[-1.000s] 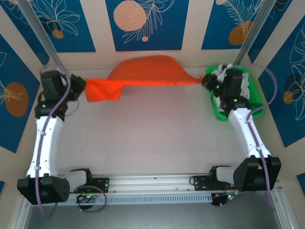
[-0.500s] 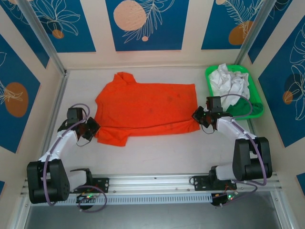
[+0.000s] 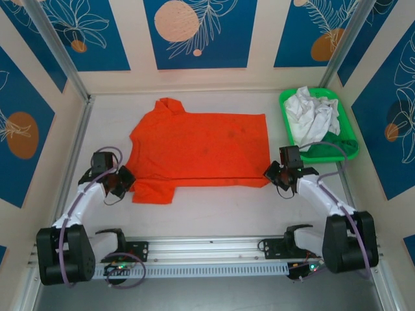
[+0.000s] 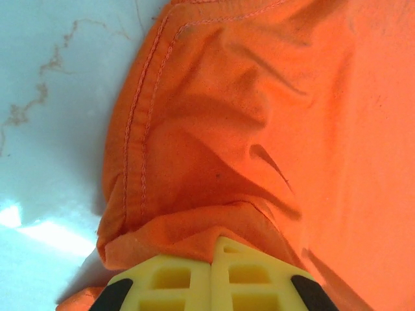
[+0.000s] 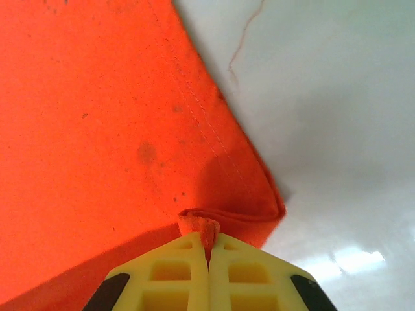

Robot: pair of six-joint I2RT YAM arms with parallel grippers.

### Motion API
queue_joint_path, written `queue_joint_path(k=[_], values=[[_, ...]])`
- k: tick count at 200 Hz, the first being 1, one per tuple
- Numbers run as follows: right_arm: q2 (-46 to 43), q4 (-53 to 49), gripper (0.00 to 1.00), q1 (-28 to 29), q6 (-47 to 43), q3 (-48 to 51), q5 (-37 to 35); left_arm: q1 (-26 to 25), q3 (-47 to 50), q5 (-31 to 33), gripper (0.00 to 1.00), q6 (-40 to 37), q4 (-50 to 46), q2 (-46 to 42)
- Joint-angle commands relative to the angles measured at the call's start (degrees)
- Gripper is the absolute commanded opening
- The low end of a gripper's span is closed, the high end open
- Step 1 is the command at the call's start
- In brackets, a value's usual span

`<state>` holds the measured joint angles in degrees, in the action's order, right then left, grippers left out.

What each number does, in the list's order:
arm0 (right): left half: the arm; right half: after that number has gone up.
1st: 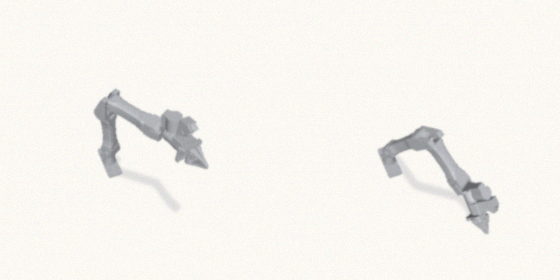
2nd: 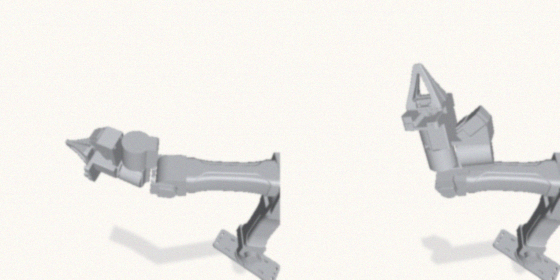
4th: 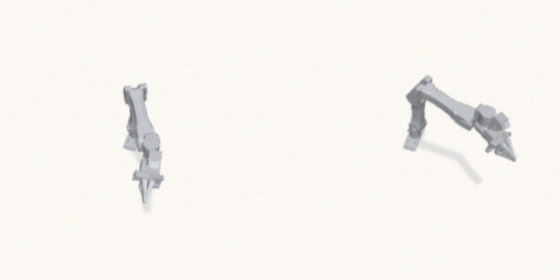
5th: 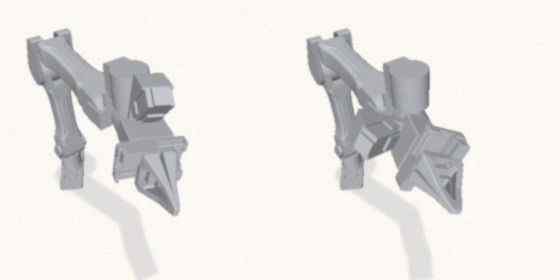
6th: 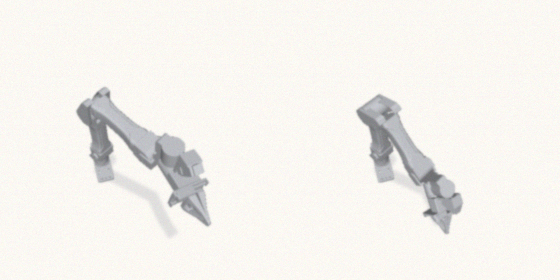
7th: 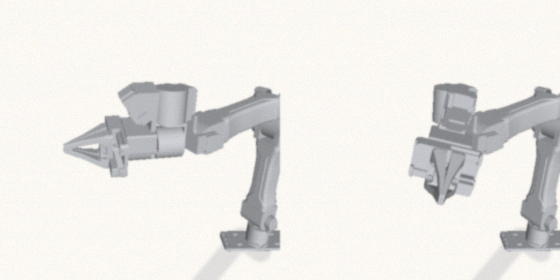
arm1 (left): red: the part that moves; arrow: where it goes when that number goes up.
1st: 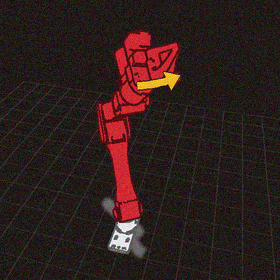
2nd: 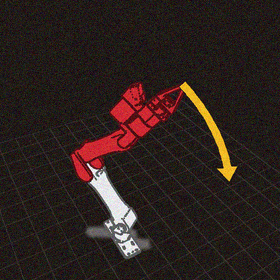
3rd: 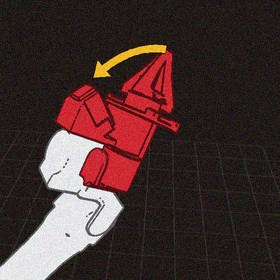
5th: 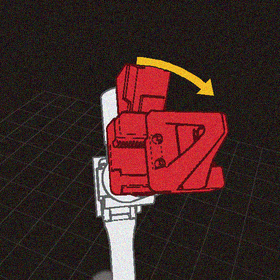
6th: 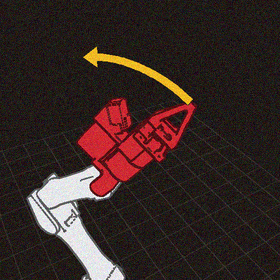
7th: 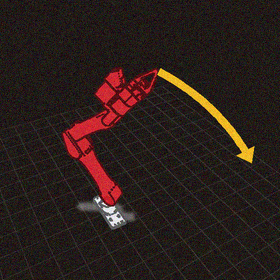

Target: Fold and stack the t-shirts

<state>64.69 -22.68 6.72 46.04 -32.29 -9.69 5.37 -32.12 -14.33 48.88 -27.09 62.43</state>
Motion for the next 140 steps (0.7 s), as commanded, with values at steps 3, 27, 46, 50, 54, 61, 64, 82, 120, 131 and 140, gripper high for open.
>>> queue_joint_path(k=[3, 27, 46, 50, 54, 61, 64, 82, 120, 131, 140], values=[[-5.2, -5.4, 0.00, -0.1, 0.6, 1.9, -3.4, 0.9, 0.3, 2.0, 0.00, -1.8, -5.1, -3.2], [-9.0, -7.7, 0.00, -0.1, 1.4, 3.6, -3.2, 0.9, 0.4, 1.8, 0.00, -2.2, -7.7, -5.7], [-12.8, -10.1, 0.00, 0.1, 2.3, 4.5, -3.6, 0.9, 0.1, 1.2, 0.00, -2.2, -10.1, -8.0], [-13.8, -10.6, 0.00, 0.2, 2.6, 4.6, -3.8, 0.9, -0.1, 1.0, 0.00, -2.1, -10.6, -8.5], [-15.0, -10.9, 0.00, 0.3, 2.6, 4.7, -4.0, 0.9, -0.4, 1.1, 0.00, -2.2, -11.1, -9.2], [-17.2, -11.5, 0.00, 0.4, 2.5, 5.0, -4.2, 0.9, -0.8, 1.4, 0.00, -2.1, -11.9, -10.3], [-18.0, -11.8, 0.00, 0.4, 2.5, 5.2, -4.3, 0.9, -1.0, 1.7, 0.00, -2.2, -12.3, -10.7], [-23.5, -13.1, 0.00, 0.3, 1.9, 6.5, -4.2, 0.9, -2.0, 2.6, 0.00, -2.7, -14.2, -12.8], [-26.1, -12.1, 0.00, 0.2, 3.2, 11.3, -0.8, 0.9, 0.1, 1.9, 0.00, -3.7, -13.8, -13.0], [-25.6, -11.1, 0.00, 0.1, 4.2, 12.7, 0.1, 0.9, 1.2, 1.4, 0.00, -3.6, -12.9, -11.8], [-25.3, -10.5, 0.00, 0.3, 4.7, 13.5, 0.7, 0.9, 2.1, 0.6, 0.00, -3.6, -12.0, -10.6]])
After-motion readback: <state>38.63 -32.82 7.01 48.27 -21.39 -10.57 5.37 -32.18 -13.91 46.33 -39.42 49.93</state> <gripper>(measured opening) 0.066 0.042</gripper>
